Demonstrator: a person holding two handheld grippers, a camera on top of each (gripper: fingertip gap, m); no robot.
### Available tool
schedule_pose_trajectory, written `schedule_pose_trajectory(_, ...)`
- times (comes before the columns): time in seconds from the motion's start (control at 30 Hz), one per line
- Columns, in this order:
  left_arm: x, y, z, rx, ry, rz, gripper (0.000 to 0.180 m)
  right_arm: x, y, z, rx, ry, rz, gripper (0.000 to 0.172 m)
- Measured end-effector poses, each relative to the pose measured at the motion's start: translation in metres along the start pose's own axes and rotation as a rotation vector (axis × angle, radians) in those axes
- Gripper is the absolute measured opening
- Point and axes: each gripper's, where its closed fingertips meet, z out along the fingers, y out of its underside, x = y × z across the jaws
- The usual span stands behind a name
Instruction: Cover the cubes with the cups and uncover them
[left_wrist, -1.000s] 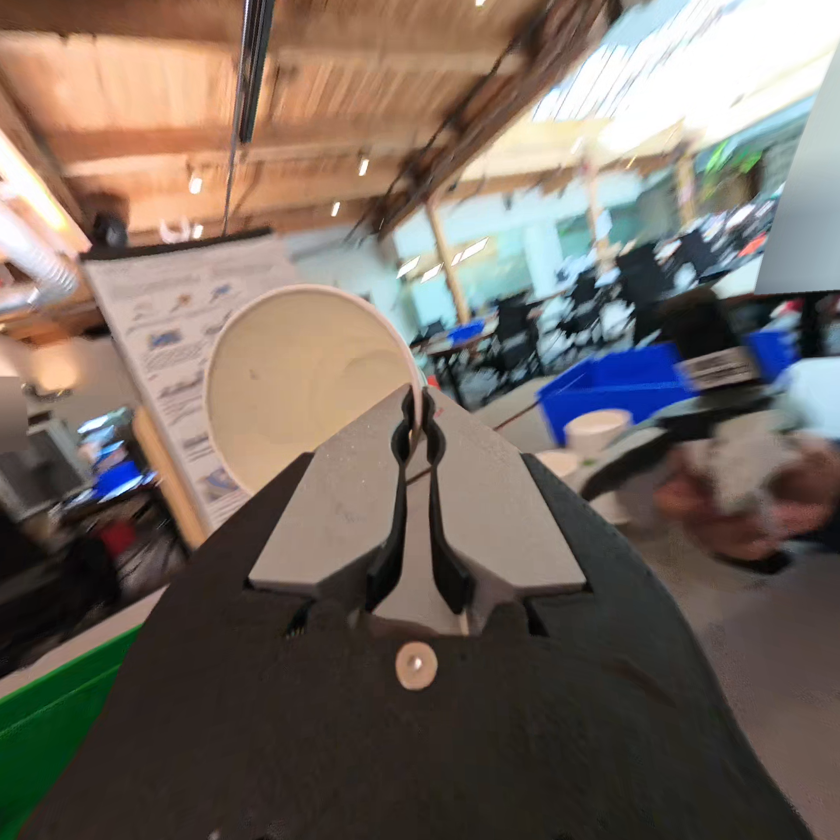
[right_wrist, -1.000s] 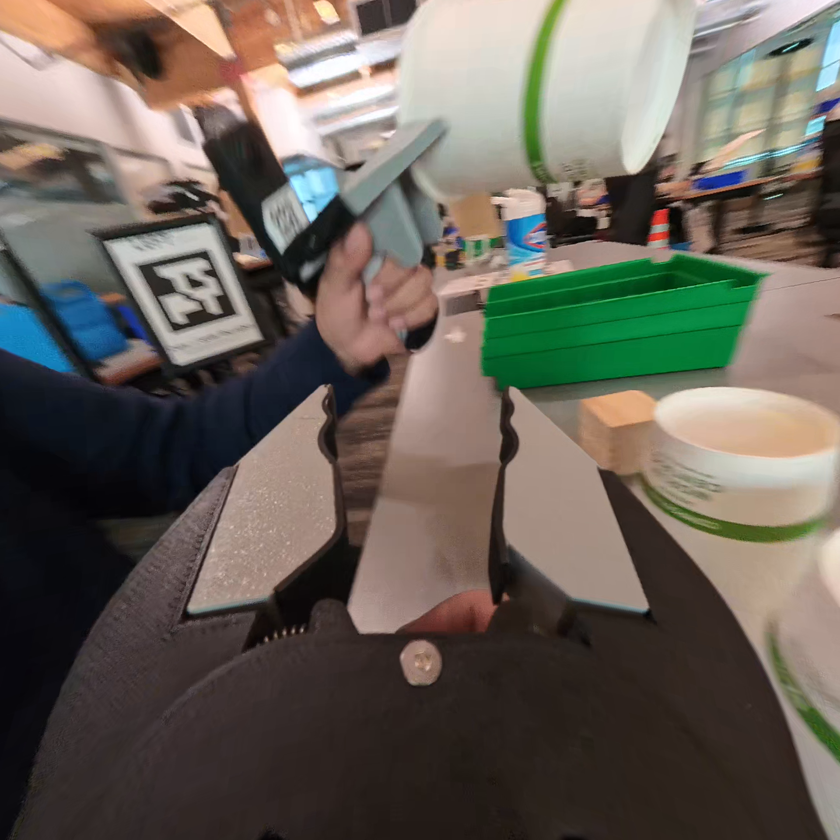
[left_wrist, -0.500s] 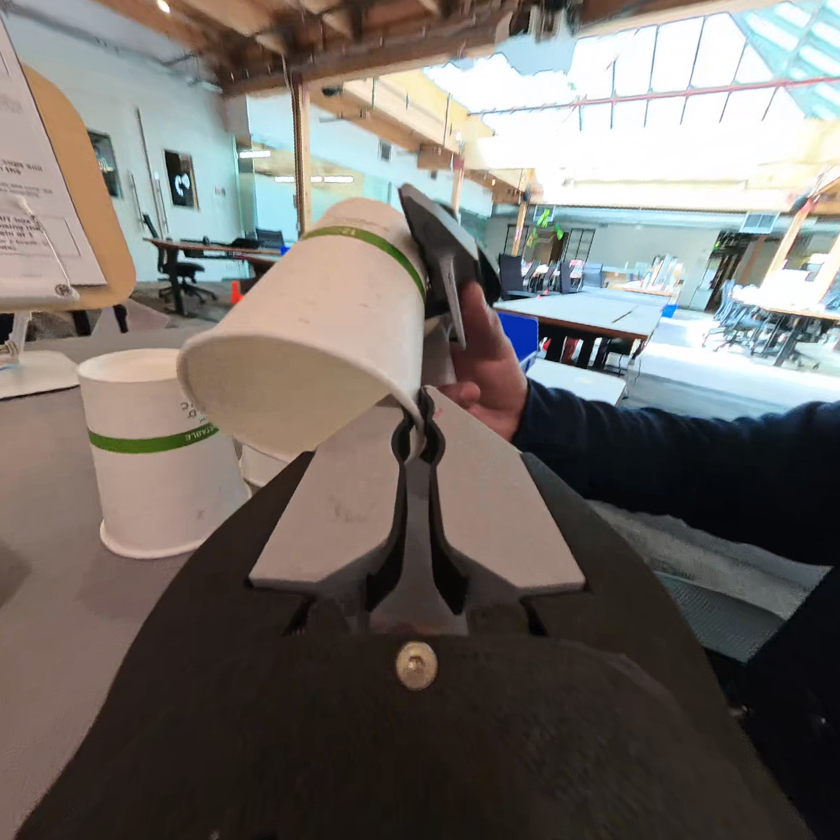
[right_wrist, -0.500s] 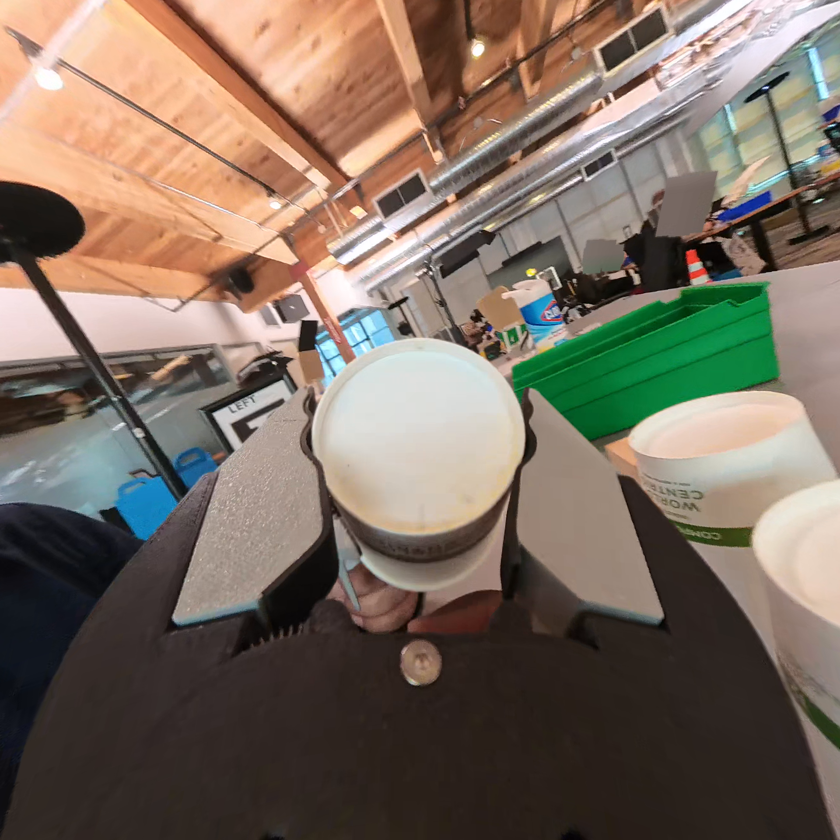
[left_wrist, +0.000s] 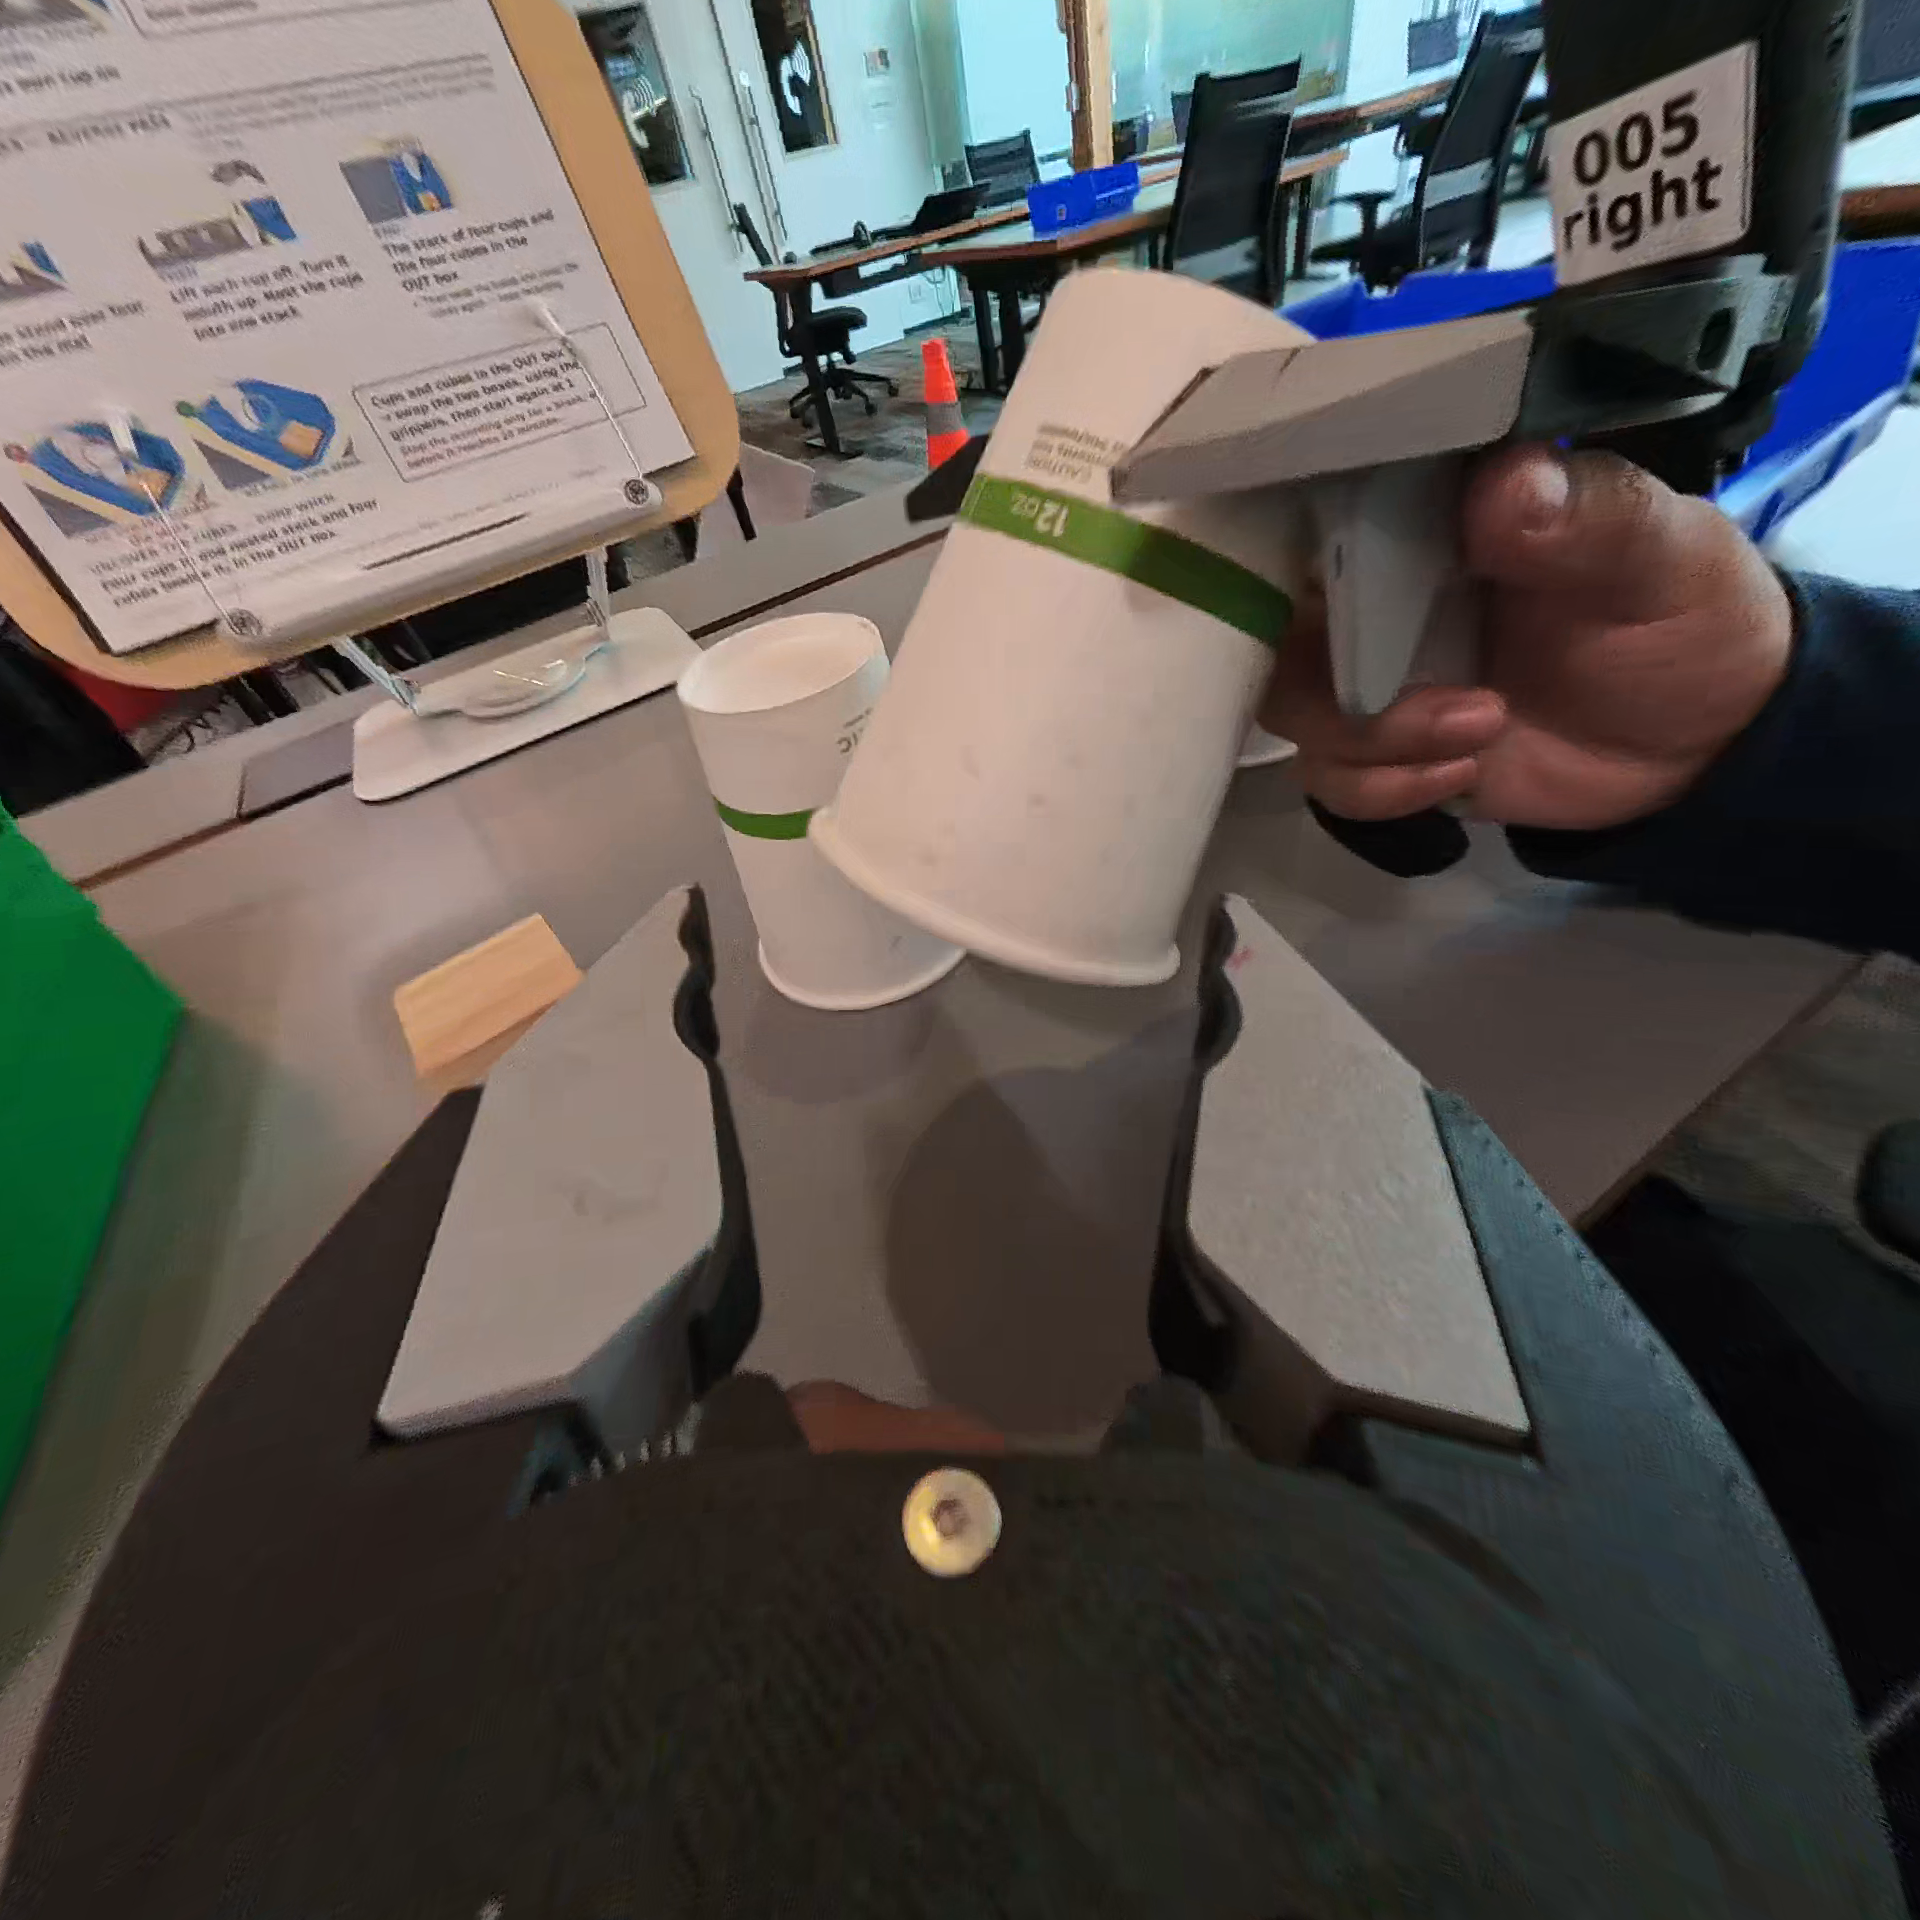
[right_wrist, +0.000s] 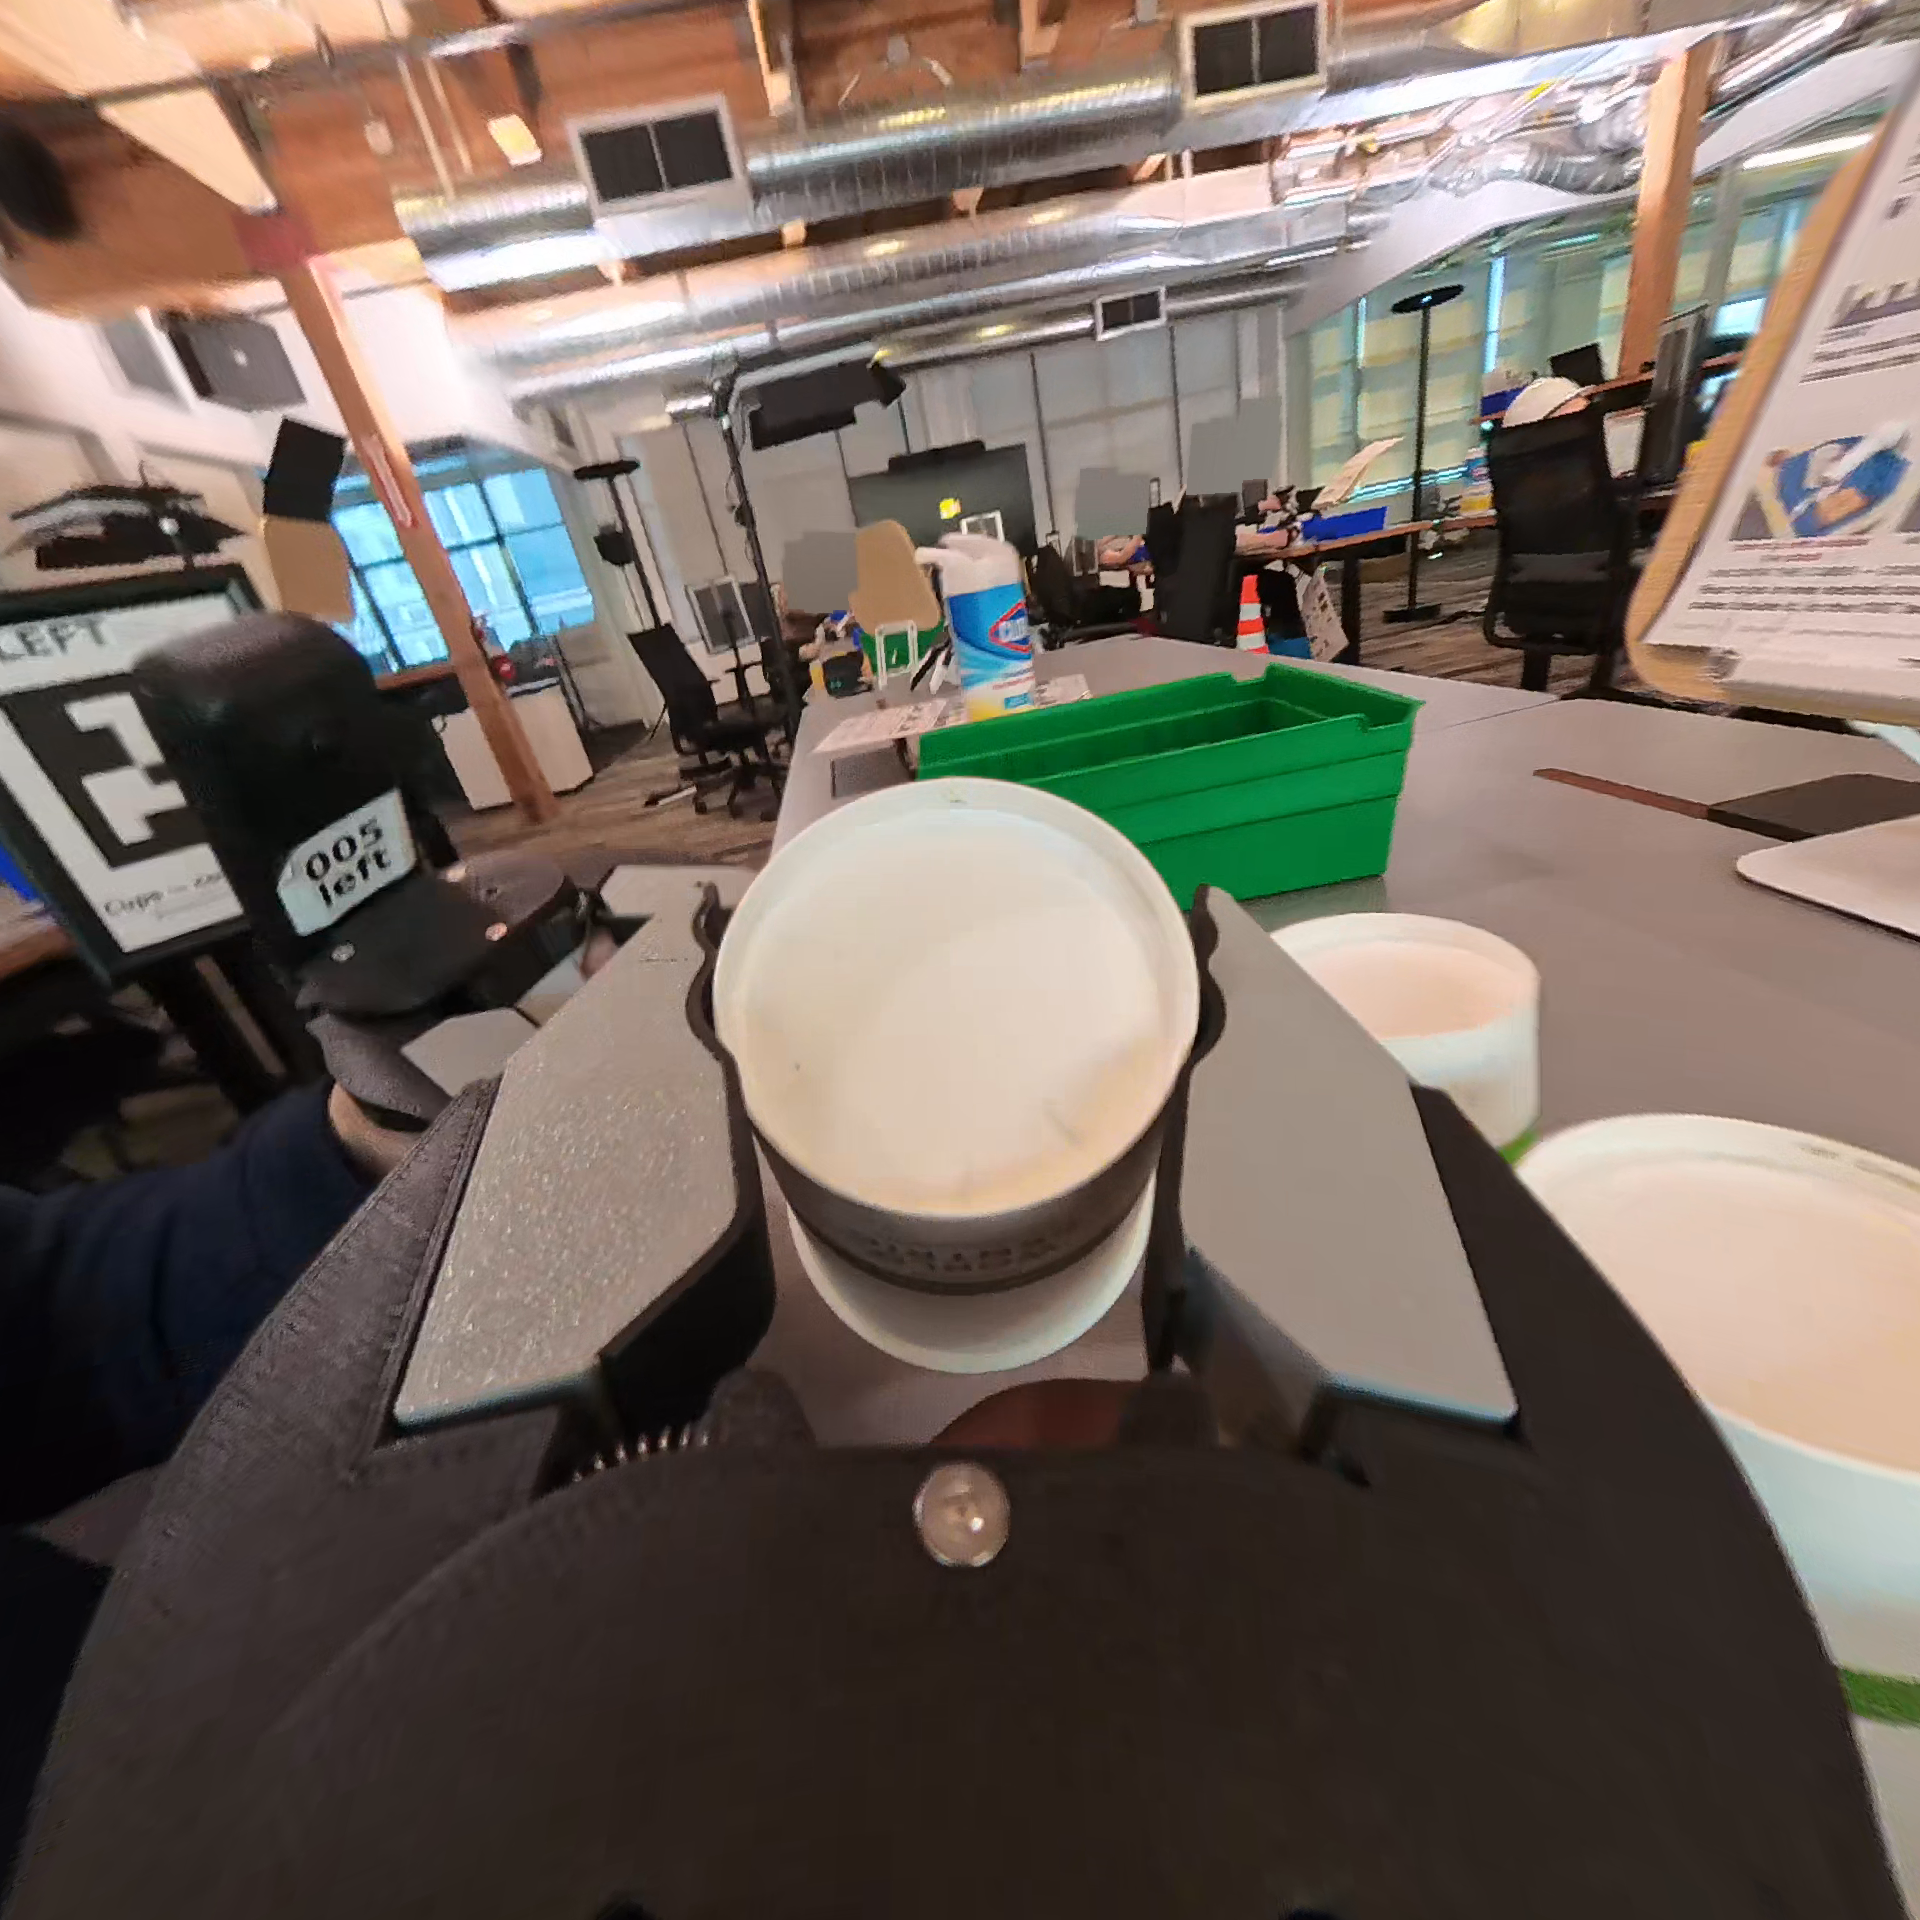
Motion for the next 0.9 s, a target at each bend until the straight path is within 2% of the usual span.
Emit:
schedule_pose_trajectory(0.1, 0.013, -0.003, 0.008, -0.036, 0.035, 0.065, 0.095, -0.018, 0.007, 0.005, -0.028, -0.066, -0.031, 0.086)
schedule_pose_trajectory(0.2, 0.022, 0.006, 0.025, -0.106, 0.042, 0.139, 0.097, -0.033, 0.009, 0.006, -0.03, -0.135, -0.038, 0.087)
schedule_pose_trajectory(0.33, 0.032, 0.01, 0.037, -0.111, 0.056, 0.168, 0.097, -0.038, 0.008, 0.002, -0.034, -0.159, -0.063, 0.086)
schedule_pose_trajectory(0.43, 0.031, 0.017, 0.042, -0.125, 0.064, 0.196, 0.095, -0.045, 0.006, 0.0, -0.021, -0.206, -0.026, 0.087)
schedule_pose_trajectory(0.6, 0.019, 0.019, 0.041, -0.091, 0.017, 0.25, 0.091, -0.044, 0.006, 0.001, -0.019, -0.211, 0.001, 0.078)
schedule_pose_trajectory(0.7, -0.01, 0.011, 0.036, -0.04, -0.04, 0.188, 0.091, -0.037, 0.002, 0.0, 0.007, -0.161, -0.03, 0.075)
schedule_pose_trajectory(0.8, -0.064, 0.002, 0.033, 0.017, -0.101, 0.011, 0.092, -0.03, -0.003, -0.004, 0.032, -0.148, -0.013, 0.066)
schedule_pose_trajectory(0.9, -0.113, 0.014, 0.044, -0.028, -0.128, -0.119, 0.093, -0.023, -0.006, -0.005, 0.045, -0.125, 0.008, 0.066)
